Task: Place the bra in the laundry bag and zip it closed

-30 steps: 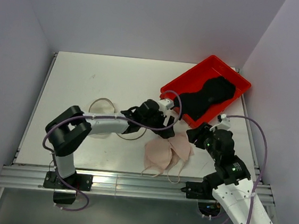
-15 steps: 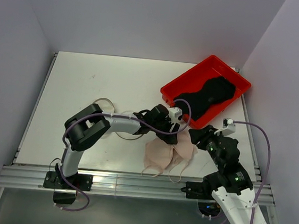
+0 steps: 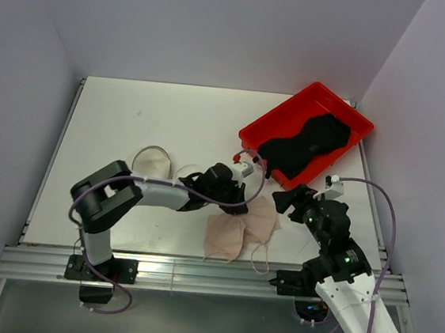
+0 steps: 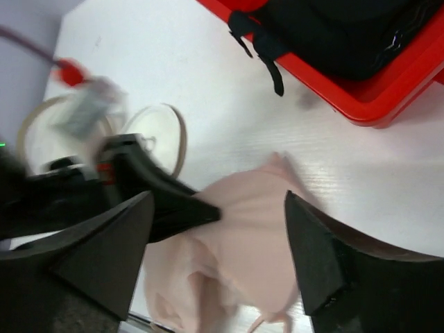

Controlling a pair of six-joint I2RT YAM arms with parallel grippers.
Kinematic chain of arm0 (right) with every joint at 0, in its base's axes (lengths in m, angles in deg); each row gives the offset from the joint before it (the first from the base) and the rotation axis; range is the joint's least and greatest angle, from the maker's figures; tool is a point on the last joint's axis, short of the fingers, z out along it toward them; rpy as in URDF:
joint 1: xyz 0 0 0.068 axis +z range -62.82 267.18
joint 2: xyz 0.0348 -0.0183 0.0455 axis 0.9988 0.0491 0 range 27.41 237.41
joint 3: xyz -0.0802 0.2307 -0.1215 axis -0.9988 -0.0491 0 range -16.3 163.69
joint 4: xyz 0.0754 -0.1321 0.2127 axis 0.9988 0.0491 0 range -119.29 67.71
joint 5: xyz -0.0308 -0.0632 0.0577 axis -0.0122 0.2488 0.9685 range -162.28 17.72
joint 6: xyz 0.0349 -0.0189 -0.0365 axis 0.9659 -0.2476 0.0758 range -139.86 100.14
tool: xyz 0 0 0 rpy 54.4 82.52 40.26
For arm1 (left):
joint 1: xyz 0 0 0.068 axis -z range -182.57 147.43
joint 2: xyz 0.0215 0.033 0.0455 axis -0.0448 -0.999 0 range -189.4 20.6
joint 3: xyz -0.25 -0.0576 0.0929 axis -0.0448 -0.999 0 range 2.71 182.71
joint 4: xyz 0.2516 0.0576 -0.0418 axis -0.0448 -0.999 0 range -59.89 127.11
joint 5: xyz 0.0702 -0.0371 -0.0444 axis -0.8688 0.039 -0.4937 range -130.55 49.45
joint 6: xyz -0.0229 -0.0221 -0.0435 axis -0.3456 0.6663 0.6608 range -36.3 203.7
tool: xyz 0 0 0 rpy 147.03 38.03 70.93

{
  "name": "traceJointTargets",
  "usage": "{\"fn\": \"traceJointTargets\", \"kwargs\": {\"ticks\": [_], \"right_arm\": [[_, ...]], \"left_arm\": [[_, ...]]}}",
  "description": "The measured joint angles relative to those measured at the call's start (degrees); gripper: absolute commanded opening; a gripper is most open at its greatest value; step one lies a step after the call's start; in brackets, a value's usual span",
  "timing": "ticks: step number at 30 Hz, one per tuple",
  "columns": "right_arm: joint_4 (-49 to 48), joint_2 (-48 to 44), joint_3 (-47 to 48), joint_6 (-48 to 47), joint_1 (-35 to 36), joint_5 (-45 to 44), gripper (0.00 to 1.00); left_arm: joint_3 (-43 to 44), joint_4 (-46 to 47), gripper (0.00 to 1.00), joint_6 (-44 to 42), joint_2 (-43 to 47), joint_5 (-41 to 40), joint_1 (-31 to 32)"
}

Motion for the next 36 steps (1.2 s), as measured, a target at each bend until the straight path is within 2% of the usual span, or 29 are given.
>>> {"fn": "traceJointTargets", "kwargs": {"ticks": [1, 4, 12, 15, 16, 17, 18, 19, 20, 23, 25, 29, 36], "right_arm": [[-0.6, 1.5, -0.2, -0.2, 0.0, 0.3, 0.93], [-2.9, 5.9, -0.5, -0.6, 0.0, 1.6, 0.96], [-12.7, 16.4, -0.7, -3.7, 0.2, 11.0, 0.94], [-15.4, 18.7, -0.7, -4.4, 0.5, 16.5, 0.83], [-16.3, 18.9, -0.7, -4.4, 0.6, 18.4, 0.51], [-17.2, 19.1, -0.6, -4.8, 0.8, 20.0, 0.35], [-18.3, 19.1, -0.6, -4.4, 0.9, 21.6, 0.23], [-19.3, 19.0, -0.5, -4.3, 1.0, 22.9, 0.06], [-19.8, 19.0, -0.3, -4.2, 1.1, 23.9, 0.01], [-19.7, 19.1, 1.5, -4.4, 1.2, 25.4, 0.0], [-19.1, 19.7, 4.2, -5.6, 1.2, 25.9, 0.0], [-17.4, 22.8, 12.9, -9.6, 1.2, 26.7, 0.0], [-16.8, 28.9, 25.7, -15.8, 1.2, 30.2, 0.0]], "left_arm": [[-2.3, 1.2, 0.0, 0.7, 2.7, -0.8, 0.0], [-7.5, 4.4, 0.0, 2.3, 10.4, -2.6, 0.0], [-16.0, 11.9, 0.0, 4.5, 25.9, -6.3, 0.0], [-17.6, 12.2, 0.0, 4.6, 29.2, -7.4, 0.0], [-17.9, 12.2, 0.01, 4.6, 29.9, -7.5, 0.0], [-18.2, 12.2, 0.07, 4.6, 30.6, -7.7, 0.0], [-18.3, 12.2, 0.15, 4.6, 31.2, -7.8, 0.0], [-18.3, 12.2, 0.34, 4.7, 31.8, -7.8, 0.0], [-18.4, 12.2, 0.43, 4.5, 32.3, -7.8, 0.0], [-19.1, 11.9, 0.71, 4.6, 34.6, -8.0, 0.0], [-19.5, 10.9, 0.81, 4.2, 37.1, -8.2, 0.0], [-20.2, 7.9, 0.92, 3.2, 43.9, -8.8, 0.0], [-21.1, 0.0, 0.99, 0.6, 55.8, -12.0, 0.1]]}}
